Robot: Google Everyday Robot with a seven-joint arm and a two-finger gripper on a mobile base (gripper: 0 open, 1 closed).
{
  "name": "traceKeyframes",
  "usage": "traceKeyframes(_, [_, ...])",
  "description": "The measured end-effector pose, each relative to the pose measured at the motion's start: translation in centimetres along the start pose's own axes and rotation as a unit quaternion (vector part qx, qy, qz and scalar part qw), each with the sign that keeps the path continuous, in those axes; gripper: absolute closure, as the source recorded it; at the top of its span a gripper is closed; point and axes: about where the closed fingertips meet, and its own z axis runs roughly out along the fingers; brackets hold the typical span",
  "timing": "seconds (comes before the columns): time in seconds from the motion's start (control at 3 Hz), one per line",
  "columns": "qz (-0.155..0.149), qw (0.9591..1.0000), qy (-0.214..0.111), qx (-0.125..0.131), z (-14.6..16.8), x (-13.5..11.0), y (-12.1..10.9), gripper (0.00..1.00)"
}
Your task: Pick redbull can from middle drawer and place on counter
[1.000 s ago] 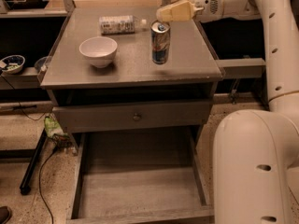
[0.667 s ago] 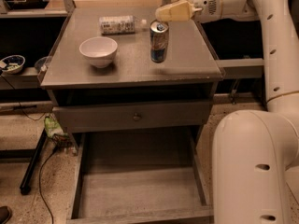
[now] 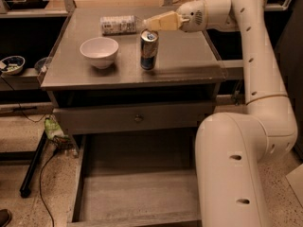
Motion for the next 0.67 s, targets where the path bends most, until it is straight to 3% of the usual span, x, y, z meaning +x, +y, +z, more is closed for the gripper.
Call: traceKeyframes(0.67, [0.007, 0.9997, 0.004, -0.022, 1.87, 0.68, -0.35, 1.0])
